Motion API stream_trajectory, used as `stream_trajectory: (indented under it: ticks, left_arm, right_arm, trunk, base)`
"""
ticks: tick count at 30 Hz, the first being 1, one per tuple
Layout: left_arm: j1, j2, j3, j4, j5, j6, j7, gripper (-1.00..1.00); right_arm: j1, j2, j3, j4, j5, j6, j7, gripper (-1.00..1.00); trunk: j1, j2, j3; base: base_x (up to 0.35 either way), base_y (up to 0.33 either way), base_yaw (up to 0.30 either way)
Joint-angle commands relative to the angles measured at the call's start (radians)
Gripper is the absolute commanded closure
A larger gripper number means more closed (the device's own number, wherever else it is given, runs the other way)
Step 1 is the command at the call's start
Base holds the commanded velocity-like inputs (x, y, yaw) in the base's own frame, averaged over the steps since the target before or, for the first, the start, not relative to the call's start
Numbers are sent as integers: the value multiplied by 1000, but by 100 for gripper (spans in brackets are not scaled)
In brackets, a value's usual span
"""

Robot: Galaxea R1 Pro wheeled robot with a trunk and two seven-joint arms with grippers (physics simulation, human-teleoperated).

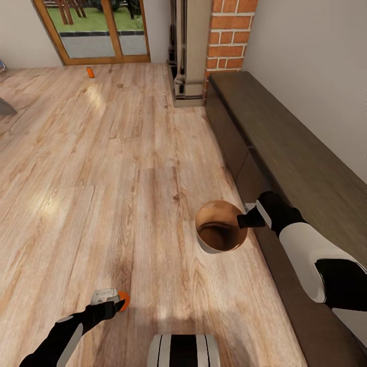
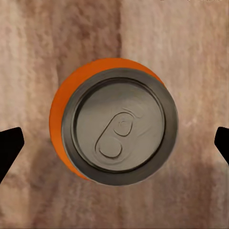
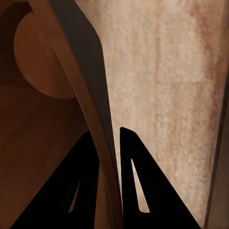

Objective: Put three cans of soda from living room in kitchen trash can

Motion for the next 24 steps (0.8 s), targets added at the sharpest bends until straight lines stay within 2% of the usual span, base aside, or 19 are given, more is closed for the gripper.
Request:
stream_trajectory:
  ticks: [1, 21, 24]
  left_arm:
    - [0, 0, 0, -1, 1, 0, 0, -100]
    - [0, 0, 1, -2, 3, 0, 1, -100]
    - [0, 0, 1, 0, 3, 0, 1, -100]
  right_arm:
    - [0, 0, -2, 0, -22, 2, 4, 100]
    - [3, 0, -2, 0, -23, 2, 3, 100]
    - [3, 0, -2, 0, -23, 2, 3, 100]
  trunk:
    - [0, 0, 0]
    - [0, 0, 0]
    - [1, -1, -12]
  base:
    - [-11, -3, 0]
    - [47, 0, 0]
    - [2, 0, 0]
